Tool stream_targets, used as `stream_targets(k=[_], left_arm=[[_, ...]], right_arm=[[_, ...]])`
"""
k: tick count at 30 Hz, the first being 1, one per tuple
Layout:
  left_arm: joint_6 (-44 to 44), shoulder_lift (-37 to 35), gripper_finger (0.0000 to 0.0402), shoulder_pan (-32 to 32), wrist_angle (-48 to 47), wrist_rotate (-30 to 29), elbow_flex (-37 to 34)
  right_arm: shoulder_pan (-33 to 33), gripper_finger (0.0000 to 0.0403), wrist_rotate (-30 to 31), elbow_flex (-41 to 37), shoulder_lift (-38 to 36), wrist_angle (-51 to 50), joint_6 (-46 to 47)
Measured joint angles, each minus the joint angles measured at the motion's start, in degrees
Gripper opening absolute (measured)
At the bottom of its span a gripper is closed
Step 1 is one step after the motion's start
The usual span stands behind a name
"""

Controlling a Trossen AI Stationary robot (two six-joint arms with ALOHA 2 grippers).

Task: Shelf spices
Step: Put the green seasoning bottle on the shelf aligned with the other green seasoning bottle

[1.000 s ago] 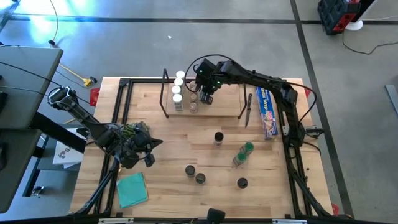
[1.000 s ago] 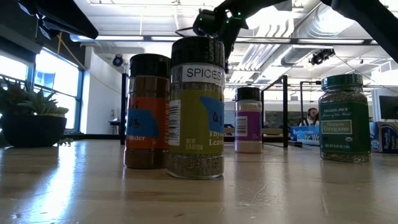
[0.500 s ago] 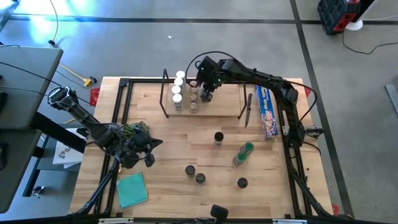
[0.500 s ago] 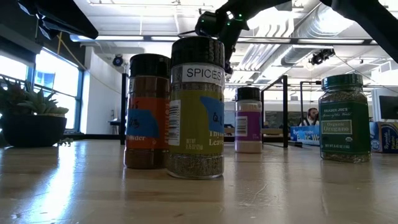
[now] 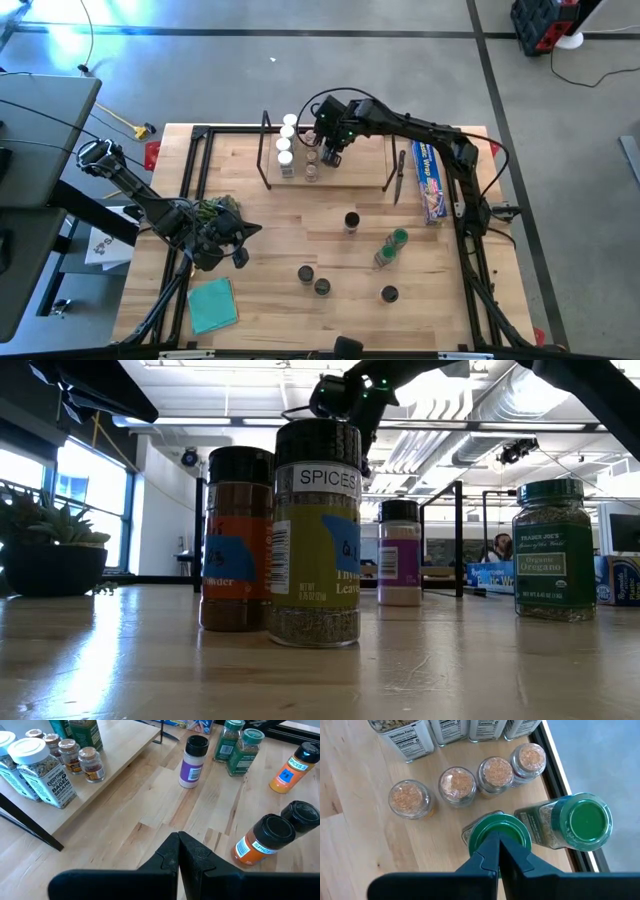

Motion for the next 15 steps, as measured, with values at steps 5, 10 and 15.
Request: stream_targets(k=[5,10,15], left_arm=[[0.0,0.0,0.0,0.0,0.0,0.0,0.0],[0.0,0.0,0.0,0.0,0.0,0.0,0.0],[0.0,0.0,0.0,0.0,0.0,0.0,0.0]], right_arm=[[0.1,0.0,0.6,0.0,0.0,-0.9,0.5],[0.0,0.0,1.1,0.1,0.0,-2.5,1.3],[0.0,0.0,4.4,0.1,-0.1,-3.1,1.9]])
